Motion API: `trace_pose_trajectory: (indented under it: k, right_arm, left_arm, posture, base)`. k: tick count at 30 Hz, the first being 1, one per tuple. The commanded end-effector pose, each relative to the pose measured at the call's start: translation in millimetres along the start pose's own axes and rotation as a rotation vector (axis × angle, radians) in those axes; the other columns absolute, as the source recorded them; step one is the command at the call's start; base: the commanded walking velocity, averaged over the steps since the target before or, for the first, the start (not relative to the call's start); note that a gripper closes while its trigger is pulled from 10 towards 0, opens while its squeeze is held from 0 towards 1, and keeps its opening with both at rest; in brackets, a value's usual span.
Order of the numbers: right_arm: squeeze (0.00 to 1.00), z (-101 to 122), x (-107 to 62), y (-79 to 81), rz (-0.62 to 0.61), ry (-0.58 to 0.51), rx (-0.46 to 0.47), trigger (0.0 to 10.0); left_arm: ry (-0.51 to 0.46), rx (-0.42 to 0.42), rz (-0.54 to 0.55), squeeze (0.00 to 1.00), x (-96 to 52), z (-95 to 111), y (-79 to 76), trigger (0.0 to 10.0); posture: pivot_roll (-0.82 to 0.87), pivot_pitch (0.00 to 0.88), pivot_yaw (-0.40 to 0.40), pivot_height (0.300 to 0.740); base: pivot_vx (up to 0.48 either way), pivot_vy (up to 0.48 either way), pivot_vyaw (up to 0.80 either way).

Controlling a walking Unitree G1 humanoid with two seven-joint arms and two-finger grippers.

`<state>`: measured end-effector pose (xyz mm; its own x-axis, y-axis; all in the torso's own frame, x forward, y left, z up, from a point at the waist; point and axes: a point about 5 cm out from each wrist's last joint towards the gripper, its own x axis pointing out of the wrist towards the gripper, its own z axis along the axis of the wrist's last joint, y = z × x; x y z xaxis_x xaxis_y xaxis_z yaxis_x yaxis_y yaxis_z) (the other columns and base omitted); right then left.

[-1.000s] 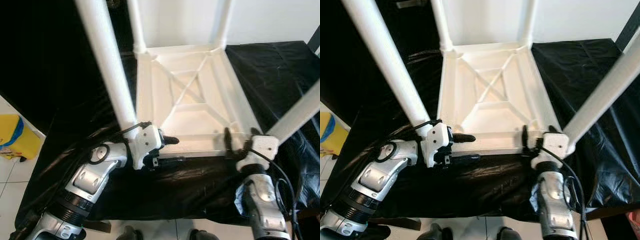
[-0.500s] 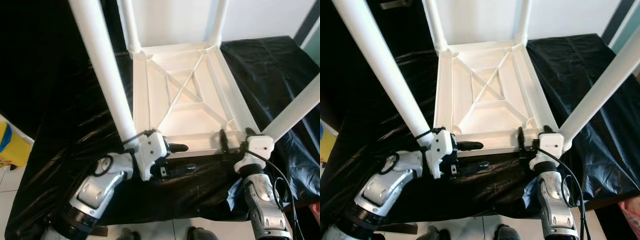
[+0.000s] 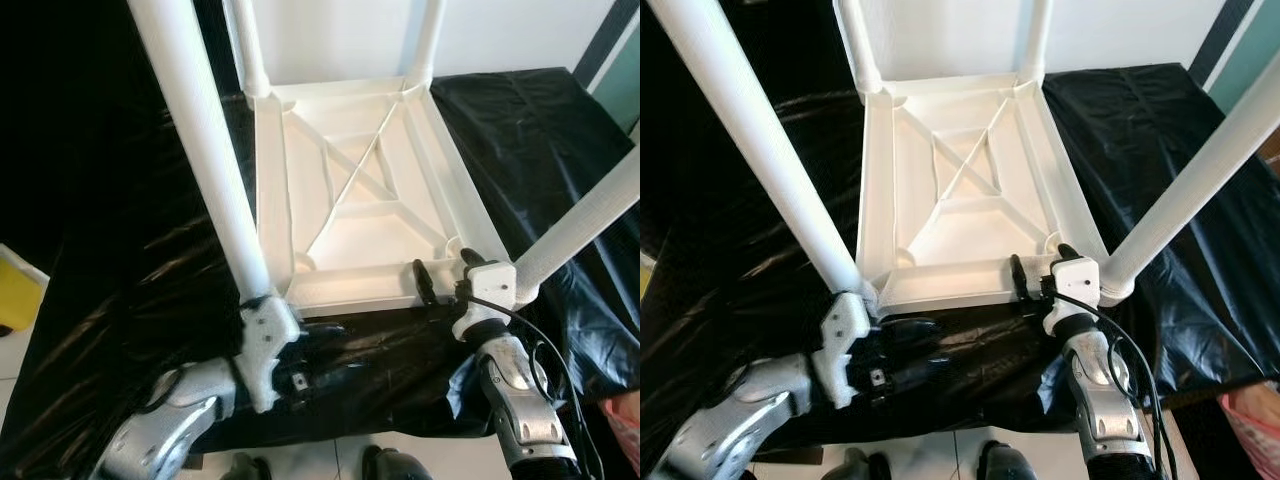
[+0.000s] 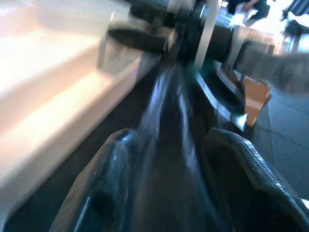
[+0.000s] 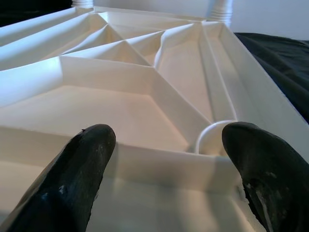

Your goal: Building children table

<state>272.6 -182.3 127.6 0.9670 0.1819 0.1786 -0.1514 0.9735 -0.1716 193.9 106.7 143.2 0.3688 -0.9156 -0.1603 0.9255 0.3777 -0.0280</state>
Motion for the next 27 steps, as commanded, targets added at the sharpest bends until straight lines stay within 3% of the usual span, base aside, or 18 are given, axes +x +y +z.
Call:
trace_pose_trajectory:
  k: [1,2,5,7,8,9,14,15,16,17,19,20,21,22,23,25,26,27]
  right_arm:
    - [0.0,-5,-0.6,-0.7,0.007,0.016,0.02,10.0]
    - [0.0,-5,0.9,-2.6,0.016,0.015,0.021,10.0]
    - [0.0,-5,2.0,-3.8,0.022,0.015,0.02,10.0]
    - [0.0,-6,2.5,-5.1,0.035,0.017,0.016,10.0]
    - [0.0,-6,2.5,-5.1,0.035,0.017,0.016,10.0]
    - [0.0,-6,1.8,-5.3,0.041,0.018,0.009,10.0]
    - [0.0,-8,-0.8,-4.6,0.048,0.022,0.013,10.0]
    - [0.0,-9,-3.4,-1.3,0.066,0.024,0.025,10.0]
    - [0.0,-9,-3.4,-1.3,0.066,0.024,0.025,10.0]
    - [0.0,-10,-6.4,2.6,0.092,0.027,0.042,10.0]
    - [0.0,-10,-6.4,2.6,0.092,0.027,0.042,10.0]
    - [0.0,-10,-9.4,6.4,0.119,0.026,0.05,10.0]
    - [0.0,-10,-9.4,6.4,0.119,0.026,0.05,10.0]
    - [0.0,-9,-12.3,8.8,0.134,0.024,0.053,10.0]
    - [0.0,-7,-16.0,11.4,0.14,0.021,0.05,10.0]
    - [0.0,-7,-16.0,11.4,0.14,0.021,0.05,10.0]
    - [0.0,-5,-21.9,12.5,0.127,0.014,0.046,10.0]
    - [0.0,-5,-21.9,12.5,0.127,0.014,0.046,10.0]
  left_arm:
    - [0.038,-0.012,0.007,0.0,-11.7,-6,-1.4,10.0]
    - [0.123,-0.015,0.04,0.0,-31.0,-16,4.8,10.0]
    - [0.196,-0.018,0.063,0.0,-48.2,-24,10.9,10.0]
    - [0.342,-0.028,0.096,0.0,-87.7,-32,24.2,10.0]
    - [0.342,-0.028,0.096,0.0,-87.7,-32,24.2,10.0]
    - [0.435,-0.022,0.13,0.0,-118.6,-28,35.4,10.0]
    - [0.531,0.001,0.237,0.0,-151.7,-16,54.4,10.0]
    - [0.591,0.043,0.341,0.0,-173.4,-9,72.3,10.0]
    - [0.591,0.043,0.341,0.0,-173.4,-9,72.3,10.0]
    - [0.65,0.093,0.423,0.0,-185.9,-7,88.2,10.0]
    - [0.65,0.093,0.423,0.0,-185.9,-7,88.2,10.0]
    - [0.654,0.14,0.516,0.0,-193.0,0,106.8,10.0]
    - [0.654,0.14,0.516,0.0,-193.0,0,106.8,10.0]
    - [0.618,0.198,0.607,0.0,-192.0,9,126.9,10.0]
    - [0.533,0.299,0.712,0.0,-180.9,25,153.2,10.0]
    - [0.533,0.299,0.712,0.0,-180.9,25,153.2,10.0]
    - [0.426,0.323,0.745,0.0,-161.5,34,167.9,10.0]
    - [0.426,0.323,0.745,0.0,-161.5,34,167.9,10.0]
  posture:
    - [-0.06,0.158,-0.007,0.74]
    - [-0.06,0.154,-0.011,0.74]
    - [-0.05,0.153,-0.01,0.74]
    - [-0.04,0.153,-0.004,0.74]
    - [-0.04,0.153,-0.004,0.74]
    - [-0.04,0.154,0.006,0.74]
    - [-0.04,0.156,0.012,0.74]
    - [-0.04,0.158,0.017,0.74]
    - [-0.04,0.158,0.017,0.74]
    - [-0.04,0.161,0.016,0.74]
    - [-0.04,0.161,0.016,0.74]
    - [-0.04,0.162,0.015,0.74]
    - [-0.04,0.162,0.015,0.74]
    - [-0.05,0.17,0.011,0.74]
    - [-0.05,0.171,0.01,0.74]
    - [-0.05,0.171,0.01,0.74]
    - [-0.07,0.173,0.01,0.74]
    - [-0.07,0.173,0.01,0.74]
  base:
    - [0.0,0.0,0.0]
    - [0.0,0.0,0.0]
    - [0.0,0.0,0.0]
    - [0.0,0.0,0.0]
    - [0.0,0.0,0.0]
    - [0.0,0.0,0.0]
    - [0.0,0.0,0.0]
    - [0.0,0.0,0.0]
    - [0.0,0.0,0.0]
    - [0.0,0.0,0.0]
    - [0.0,0.0,0.0]
    - [0.0,0.0,0.0]
    - [0.0,0.0,0.0]
    - [0.0,0.0,0.0]
    - [0.0,0.0,0.0]
    - [0.0,0.0,0.0]
    - [0.0,0.0,0.0]
    - [0.0,0.0,0.0]
